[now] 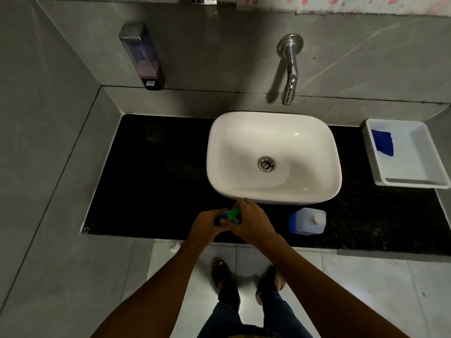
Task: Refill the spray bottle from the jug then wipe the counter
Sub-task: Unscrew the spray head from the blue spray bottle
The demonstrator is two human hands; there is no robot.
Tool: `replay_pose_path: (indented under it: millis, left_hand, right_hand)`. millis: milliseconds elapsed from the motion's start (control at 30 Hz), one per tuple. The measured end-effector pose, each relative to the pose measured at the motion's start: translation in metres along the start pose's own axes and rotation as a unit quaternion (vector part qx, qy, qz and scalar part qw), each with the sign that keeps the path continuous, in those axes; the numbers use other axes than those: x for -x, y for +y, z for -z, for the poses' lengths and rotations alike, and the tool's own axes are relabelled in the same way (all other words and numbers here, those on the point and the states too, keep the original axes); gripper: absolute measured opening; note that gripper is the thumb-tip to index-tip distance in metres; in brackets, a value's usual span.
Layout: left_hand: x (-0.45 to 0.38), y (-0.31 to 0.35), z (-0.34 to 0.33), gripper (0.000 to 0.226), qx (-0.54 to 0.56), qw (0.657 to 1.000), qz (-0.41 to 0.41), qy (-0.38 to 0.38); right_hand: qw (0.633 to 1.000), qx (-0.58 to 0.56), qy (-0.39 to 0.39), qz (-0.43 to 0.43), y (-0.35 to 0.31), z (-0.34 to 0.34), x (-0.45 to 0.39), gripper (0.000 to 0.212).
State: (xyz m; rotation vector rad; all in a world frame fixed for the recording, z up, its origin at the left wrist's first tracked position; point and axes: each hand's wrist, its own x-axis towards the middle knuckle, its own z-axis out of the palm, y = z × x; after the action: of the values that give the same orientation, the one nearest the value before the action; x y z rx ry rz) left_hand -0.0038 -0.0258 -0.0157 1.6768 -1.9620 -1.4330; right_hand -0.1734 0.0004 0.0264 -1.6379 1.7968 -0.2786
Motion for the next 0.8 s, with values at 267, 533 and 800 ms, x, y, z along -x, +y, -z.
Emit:
replay_pose_path:
  millis: [267, 533, 800]
  left_hand:
    - [-0.003, 0.001, 0.002, 0.055, -0.028, 0.999, -0.026, -0.011]
    - [-0.004, -0.001, 0.001, 0.048, -0.050, 0.999, -0.014, -0.009]
    - [-0.001, -0.002, 0.005, 0.052, -0.016, 1.000, -0.018, -0.015]
  right_hand:
    - [0.999, -0.046, -0.004, 0.012, -0.006, -0.002, -0.002, 0.081]
    - [0.997, -0.077, 0.008, 0.032, -0.002, -0.010, -0.004, 0.048]
    - [0.998, -0.047, 0.033, 0.030, 0.004, -0.009, -0.004, 0.037]
